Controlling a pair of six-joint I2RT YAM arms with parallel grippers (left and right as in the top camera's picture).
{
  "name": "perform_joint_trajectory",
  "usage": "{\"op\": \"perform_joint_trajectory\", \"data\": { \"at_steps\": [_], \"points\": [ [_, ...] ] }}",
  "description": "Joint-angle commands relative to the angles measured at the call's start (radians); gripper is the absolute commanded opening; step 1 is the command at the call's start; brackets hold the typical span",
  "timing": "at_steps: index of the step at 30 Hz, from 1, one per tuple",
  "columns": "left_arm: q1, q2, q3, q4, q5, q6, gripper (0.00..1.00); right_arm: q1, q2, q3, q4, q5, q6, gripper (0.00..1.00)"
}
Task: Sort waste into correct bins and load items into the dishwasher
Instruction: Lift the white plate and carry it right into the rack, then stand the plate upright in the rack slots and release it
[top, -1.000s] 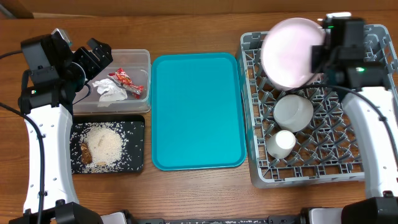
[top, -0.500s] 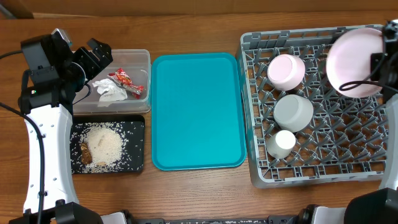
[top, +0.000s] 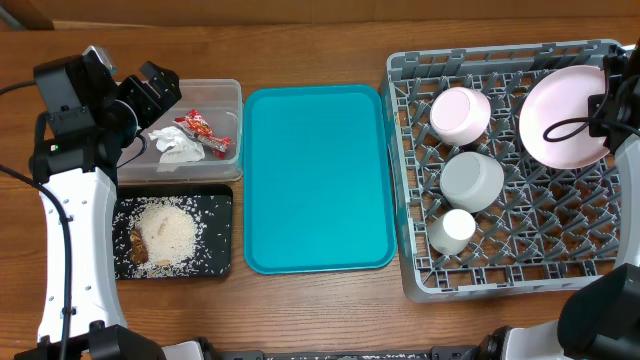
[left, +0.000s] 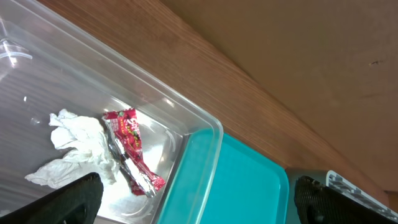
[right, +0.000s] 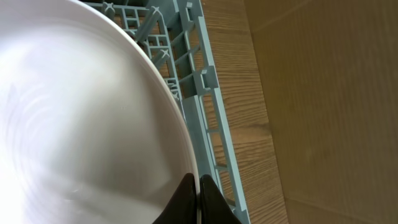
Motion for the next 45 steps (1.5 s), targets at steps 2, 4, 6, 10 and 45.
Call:
{"op": "perform_joint_trajectory", "data": {
  "at_steps": [2,4,6,10,45],
  "points": [
    [-0.002,0.005,0.010,0.001,-0.006,-0.006,1.00,0.005,-0.005,0.020,-0.007,0.023,0.007,0.04],
    [-0.002,0.005,0.010,0.001,-0.006,-0.006,1.00,0.010,-0.005,0.020,-0.013,0.023,0.007,0.04],
    [-0.002,0.005,0.010,0.001,-0.006,-0.006,1.00,0.015,-0.005,0.020,-0.014,0.024,0.007,0.04],
    [-0.002,0.005,0.010,0.001,-0.006,-0.006,1.00,0.026,-0.005,0.020,-0.014,0.027,0.006,0.04],
    [-0.002,0.005,0.010,0.001,-0.006,-0.006,1.00,0.195,-0.005,0.020,-0.001,-0.571,0.008,1.00]
  ]
}}
